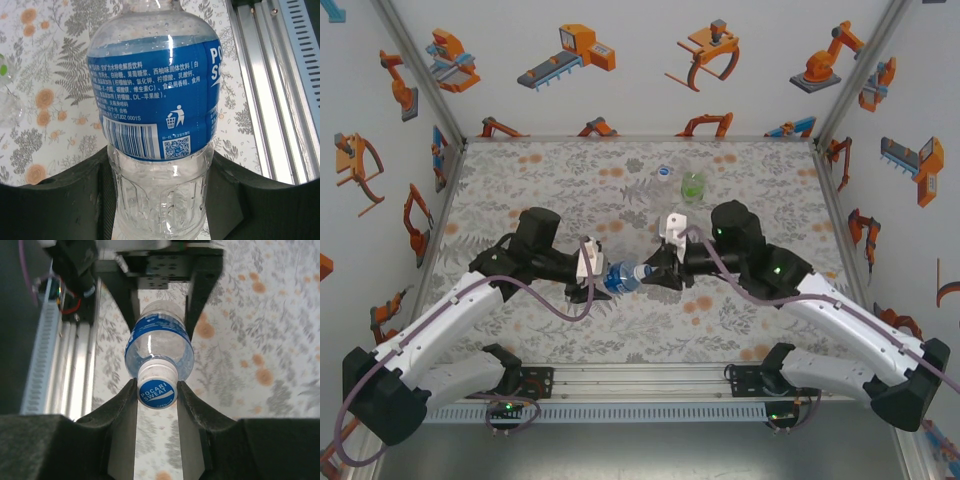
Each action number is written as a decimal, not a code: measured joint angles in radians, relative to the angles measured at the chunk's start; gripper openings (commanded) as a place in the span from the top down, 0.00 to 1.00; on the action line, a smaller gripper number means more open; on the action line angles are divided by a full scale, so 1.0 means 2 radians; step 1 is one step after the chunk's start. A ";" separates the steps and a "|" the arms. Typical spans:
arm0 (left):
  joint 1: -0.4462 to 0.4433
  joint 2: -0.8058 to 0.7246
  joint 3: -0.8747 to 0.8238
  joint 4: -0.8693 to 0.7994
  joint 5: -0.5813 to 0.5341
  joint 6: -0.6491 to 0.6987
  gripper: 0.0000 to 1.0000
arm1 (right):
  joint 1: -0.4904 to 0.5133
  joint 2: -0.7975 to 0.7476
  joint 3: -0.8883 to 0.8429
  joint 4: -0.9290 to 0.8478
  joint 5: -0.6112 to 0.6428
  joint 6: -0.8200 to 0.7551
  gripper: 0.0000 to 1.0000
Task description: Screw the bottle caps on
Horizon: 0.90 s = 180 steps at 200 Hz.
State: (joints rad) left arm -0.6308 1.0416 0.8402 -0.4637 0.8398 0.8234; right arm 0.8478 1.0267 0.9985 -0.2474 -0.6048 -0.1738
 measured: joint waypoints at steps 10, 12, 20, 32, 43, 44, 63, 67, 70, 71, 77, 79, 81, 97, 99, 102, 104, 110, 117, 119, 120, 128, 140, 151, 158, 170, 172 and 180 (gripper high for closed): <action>0.001 0.001 0.000 -0.001 -0.005 -0.001 1.00 | 0.000 0.002 -0.003 0.009 0.026 0.080 1.00; 0.001 0.001 0.000 -0.001 -0.006 -0.002 1.00 | 0.000 0.002 -0.003 0.010 0.029 0.092 1.00; 0.002 0.001 0.001 0.000 -0.010 -0.003 1.00 | 0.000 0.005 -0.003 0.013 0.055 0.171 1.00; 0.004 0.001 0.001 0.000 -0.019 -0.005 1.00 | 0.000 0.010 -0.003 0.010 0.089 0.277 1.00; 0.005 0.002 0.001 -0.001 -0.026 -0.007 1.00 | 0.001 0.016 -0.001 -0.001 0.116 0.373 1.00; 0.005 0.002 0.001 -0.001 -0.027 -0.007 1.00 | 0.001 0.017 0.000 -0.003 0.119 0.385 1.00; 0.006 0.005 0.001 -0.005 -0.038 -0.013 1.00 | 0.000 0.032 0.009 -0.026 0.146 0.521 1.00; 0.007 0.006 0.001 -0.007 -0.041 -0.013 1.00 | 0.000 0.035 0.010 -0.028 0.150 0.542 1.00; 0.008 0.006 0.001 -0.008 -0.042 -0.013 1.00 | 0.000 0.038 0.011 -0.031 0.153 0.558 1.00; 0.008 0.006 0.001 -0.009 -0.043 -0.014 1.00 | 0.000 0.039 0.011 -0.031 0.153 0.561 1.00; 0.009 0.006 0.001 -0.011 -0.045 -0.014 1.00 | 0.000 0.044 0.015 -0.037 0.158 0.586 1.00; 0.009 0.006 0.001 -0.012 -0.047 -0.015 1.00 | 0.000 0.046 0.016 -0.039 0.158 0.591 1.00; 0.010 0.006 0.001 -0.012 -0.048 -0.015 1.00 | 0.000 0.048 0.017 -0.041 0.160 0.598 1.00; 0.012 0.006 0.001 -0.013 -0.054 -0.017 1.00 | 0.000 0.057 0.026 -0.052 0.171 0.629 0.91; 0.012 0.006 0.001 -0.013 -0.054 -0.018 1.00 | 0.000 0.057 0.027 -0.052 0.172 0.631 0.89; 0.012 0.006 0.001 -0.013 -0.054 -0.018 1.00 | 0.000 0.058 0.028 -0.054 0.173 0.632 0.86; 0.012 0.006 0.001 -0.012 -0.054 -0.019 1.00 | 0.000 0.058 0.029 -0.055 0.174 0.633 0.85; 0.012 0.006 0.001 -0.011 -0.054 -0.020 1.00 | 0.001 0.058 0.032 -0.058 0.178 0.633 0.79; 0.012 0.006 0.001 -0.008 -0.054 -0.020 1.00 | 0.001 0.058 0.035 -0.062 0.181 0.628 0.70; 0.012 0.006 0.001 -0.007 -0.053 -0.020 1.00 | 0.001 0.058 0.036 -0.063 0.182 0.626 0.68; 0.012 0.006 0.001 -0.006 -0.053 -0.020 1.00 | 0.002 0.058 0.037 -0.064 0.182 0.624 0.67; 0.012 0.006 0.002 -0.002 -0.052 -0.020 1.00 | 0.002 0.056 0.041 -0.067 0.185 0.611 0.59; 0.011 0.006 0.003 0.005 -0.044 -0.020 1.00 | 0.003 0.051 0.043 -0.064 0.192 0.581 0.53; 0.005 0.006 0.004 0.006 -0.033 -0.019 1.00 | 0.003 0.046 0.044 -0.057 0.193 0.536 0.52; 0.002 0.006 0.005 0.008 -0.026 -0.018 1.00 | 0.002 0.041 0.044 -0.051 0.193 0.501 0.50; 0.001 0.006 0.005 0.009 -0.018 -0.018 1.00 | 0.002 0.031 0.045 -0.044 0.186 0.435 0.48; 0.001 0.006 0.005 0.010 -0.017 -0.018 1.00 | 0.002 0.030 0.045 -0.042 0.184 0.422 0.48; 0.001 0.007 0.005 0.010 -0.014 -0.018 1.00 | 0.002 0.023 0.047 -0.040 0.175 0.372 0.45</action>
State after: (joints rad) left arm -0.6296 1.0550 0.8509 -0.4435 0.8112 0.7883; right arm 0.8524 1.0725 1.0920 -0.3267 -0.2543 0.5709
